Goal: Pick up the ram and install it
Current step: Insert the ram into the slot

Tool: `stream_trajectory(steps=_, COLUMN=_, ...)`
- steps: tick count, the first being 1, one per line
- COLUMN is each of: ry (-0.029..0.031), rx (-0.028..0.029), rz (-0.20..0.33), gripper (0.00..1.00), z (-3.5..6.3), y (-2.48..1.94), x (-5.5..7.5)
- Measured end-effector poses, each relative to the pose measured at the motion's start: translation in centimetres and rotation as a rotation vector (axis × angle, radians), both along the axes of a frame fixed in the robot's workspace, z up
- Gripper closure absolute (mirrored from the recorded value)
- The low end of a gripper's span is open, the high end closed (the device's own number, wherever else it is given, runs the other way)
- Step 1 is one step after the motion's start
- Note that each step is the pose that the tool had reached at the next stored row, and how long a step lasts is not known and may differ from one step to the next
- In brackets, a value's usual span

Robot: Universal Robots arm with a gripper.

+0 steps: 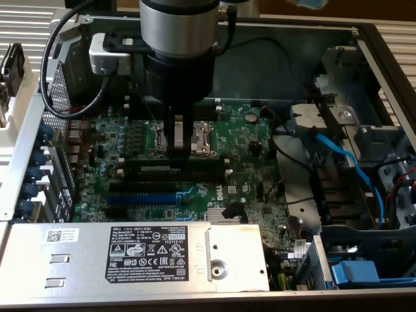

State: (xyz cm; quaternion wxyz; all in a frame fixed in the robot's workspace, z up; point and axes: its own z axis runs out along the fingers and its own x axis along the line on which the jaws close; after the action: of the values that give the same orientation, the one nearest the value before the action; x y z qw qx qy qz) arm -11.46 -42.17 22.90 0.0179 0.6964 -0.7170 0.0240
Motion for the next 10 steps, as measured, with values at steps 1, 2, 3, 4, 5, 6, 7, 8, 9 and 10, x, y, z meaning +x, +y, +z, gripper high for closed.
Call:
stream_trajectory(steps=1, ry=0.0, rx=0.0, rz=0.0, gripper=0.79, z=0.0, y=0.0, x=0.0)
stream_trajectory(steps=2, ry=0.0, rx=0.0, rz=0.0, gripper=0.79, z=0.0, y=0.0, x=0.0)
stream_trajectory(steps=3, ry=0.0, rx=0.0, rz=0.0, gripper=0.73, z=0.0, y=0.0, x=0.0)
stream_trajectory(steps=4, ry=0.0001, rx=-0.0001, rz=0.0, gripper=0.73, z=0.0, y=0.0, x=0.0)
stream_trajectory(steps=5, ry=0.0, rx=0.0, rz=0.0, gripper=0.73, z=0.0, y=0.0, x=0.0)
stream_trajectory(steps=6, ry=0.0, rx=0.0, rz=0.0, gripper=0.73, z=0.0, y=0.0, x=0.0)
stream_trajectory(steps=7, ry=0.0, rx=0.0, rz=0.0, gripper=0.73, z=0.0, y=0.0, x=0.0)
stream_trajectory(steps=8, ry=0.0, rx=-0.0001, rz=0.0, gripper=0.73, z=0.0, y=0.0, x=0.0)
stream_trajectory(steps=9, ry=0.0, rx=0.0, rz=0.0, gripper=0.73, z=0.0, y=0.0, x=0.0)
stream_trajectory(steps=10, ry=0.0, rx=0.0, rz=0.0, gripper=0.73, z=0.0, y=0.0, x=0.0)
